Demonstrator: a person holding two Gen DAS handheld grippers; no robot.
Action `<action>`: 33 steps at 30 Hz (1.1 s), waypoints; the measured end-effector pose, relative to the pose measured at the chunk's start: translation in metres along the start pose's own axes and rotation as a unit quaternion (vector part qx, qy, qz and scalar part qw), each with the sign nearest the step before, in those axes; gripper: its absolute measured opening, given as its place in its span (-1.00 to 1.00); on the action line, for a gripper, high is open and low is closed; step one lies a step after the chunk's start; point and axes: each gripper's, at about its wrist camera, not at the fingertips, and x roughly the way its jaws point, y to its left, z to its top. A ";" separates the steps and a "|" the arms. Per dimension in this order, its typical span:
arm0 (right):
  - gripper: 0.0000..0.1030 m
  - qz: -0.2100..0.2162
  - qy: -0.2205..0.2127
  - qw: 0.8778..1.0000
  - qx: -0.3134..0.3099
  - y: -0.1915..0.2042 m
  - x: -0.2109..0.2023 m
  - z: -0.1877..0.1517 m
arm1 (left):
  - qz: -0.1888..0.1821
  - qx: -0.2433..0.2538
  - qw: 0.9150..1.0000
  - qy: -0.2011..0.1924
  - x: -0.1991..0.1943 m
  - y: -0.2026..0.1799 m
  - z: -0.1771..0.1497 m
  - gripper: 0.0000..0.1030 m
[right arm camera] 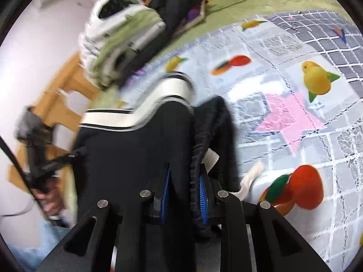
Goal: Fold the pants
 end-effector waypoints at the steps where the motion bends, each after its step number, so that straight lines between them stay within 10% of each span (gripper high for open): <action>1: -0.45 -0.017 0.002 1.000 -0.006 -0.002 0.005 -0.002 | 0.003 -0.009 1.000 0.008 0.010 0.004 -0.002 -0.63; 8: -0.31 -0.087 -0.025 0.992 -0.083 0.023 -0.031 0.008 | 0.033 -0.008 0.999 -0.004 0.009 0.013 -0.012 0.06; 15: -0.30 -0.090 -0.043 0.992 -0.075 0.031 0.017 0.054 | 0.044 -0.027 0.999 -0.016 -0.014 0.028 -0.027 0.08; 17: -0.70 -0.079 -0.034 0.994 -0.064 0.027 0.031 0.054 | 0.046 -0.030 0.998 -0.020 -0.023 0.029 -0.031 0.08; 21: -0.72 -0.011 -0.079 0.996 -0.042 0.025 -0.014 0.047 | 0.040 -0.017 0.998 -0.039 -0.044 0.027 -0.040 0.08; 28: -0.17 -0.072 -0.051 0.996 0.016 -0.009 0.011 0.038 | 0.029 0.008 0.999 -0.023 -0.047 -0.003 -0.054 0.08; 33: -0.24 -0.079 -0.083 0.993 -0.009 0.021 -0.043 0.007 | 0.015 0.042 0.998 -0.040 -0.070 -0.028 -0.091 0.08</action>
